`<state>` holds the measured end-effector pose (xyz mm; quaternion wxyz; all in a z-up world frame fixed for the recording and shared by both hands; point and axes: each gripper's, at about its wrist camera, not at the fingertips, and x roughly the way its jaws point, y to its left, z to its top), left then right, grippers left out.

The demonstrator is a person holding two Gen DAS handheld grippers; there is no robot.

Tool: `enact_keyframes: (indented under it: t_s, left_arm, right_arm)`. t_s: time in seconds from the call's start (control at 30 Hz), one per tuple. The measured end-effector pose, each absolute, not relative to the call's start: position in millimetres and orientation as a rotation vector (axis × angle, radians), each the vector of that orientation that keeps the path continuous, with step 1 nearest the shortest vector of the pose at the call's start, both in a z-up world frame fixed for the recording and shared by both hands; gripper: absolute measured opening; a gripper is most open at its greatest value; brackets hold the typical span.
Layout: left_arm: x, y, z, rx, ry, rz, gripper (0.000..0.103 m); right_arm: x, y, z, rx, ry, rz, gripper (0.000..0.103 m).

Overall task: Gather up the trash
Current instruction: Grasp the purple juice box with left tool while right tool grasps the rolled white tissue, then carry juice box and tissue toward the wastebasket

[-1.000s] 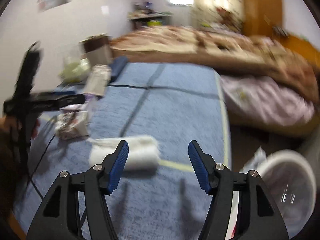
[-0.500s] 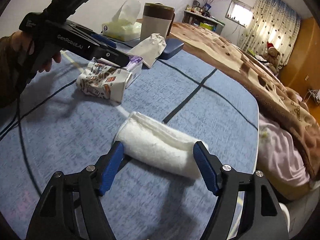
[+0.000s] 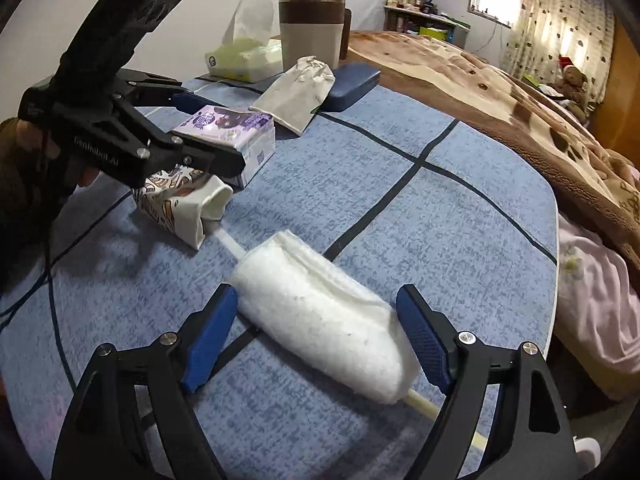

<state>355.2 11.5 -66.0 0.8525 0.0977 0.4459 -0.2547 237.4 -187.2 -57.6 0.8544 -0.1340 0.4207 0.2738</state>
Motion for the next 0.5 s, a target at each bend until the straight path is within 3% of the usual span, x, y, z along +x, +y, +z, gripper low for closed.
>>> enact_keyframes:
  t_s: [0.23, 0.4, 0.5]
  left_arm:
    - [350, 30, -70, 0.192, 0.939, -0.454, 0.085]
    - [342, 35, -70, 0.160, 0.927, -0.423, 0.084]
    - [334, 38, -69, 0.150, 0.921, -0.403, 0.084]
  right_arm:
    - [234, -188, -58, -0.301, 0.893, 0.515, 0.080]
    - [235, -204, -56, -0.237, 0.865, 0.425, 0.041]
    - [233, -209, -54, -0.211, 0.859, 0.400, 0.029]
